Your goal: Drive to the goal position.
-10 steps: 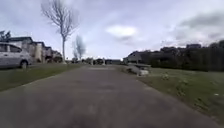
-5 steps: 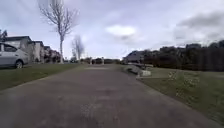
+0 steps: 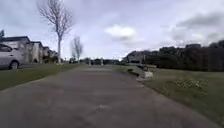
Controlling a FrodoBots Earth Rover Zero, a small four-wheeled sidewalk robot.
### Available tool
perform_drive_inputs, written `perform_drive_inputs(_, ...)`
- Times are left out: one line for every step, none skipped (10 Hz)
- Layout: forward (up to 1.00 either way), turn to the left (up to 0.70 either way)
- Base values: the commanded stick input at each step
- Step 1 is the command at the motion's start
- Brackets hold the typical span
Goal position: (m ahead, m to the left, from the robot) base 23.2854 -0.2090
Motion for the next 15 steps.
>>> perform_drive_inputs(0.70, 0.24)
perform_drive_inputs(0.70, 0.19)
perform_drive_inputs(0.70, 0.00)
perform_drive_inputs(0.70, 0.00)
perform_drive_inputs(0.70, 0.00)
perform_drive_inputs(0.70, 0.00)
perform_drive_inputs(0.70, 0.00)
perform_drive_inputs(0.70, 0.00)
perform_drive_inputs(0.70, 0.00)
perform_drive_inputs(0.70, 0.00)
perform_drive_inputs(0.70, 0.00)
perform_drive_inputs(0.70, 0.00)
perform_drive_inputs(0.70, 0.00)
perform_drive_inputs(0.70, 0.00)
perform_drive_inputs(0.70, 0.20)
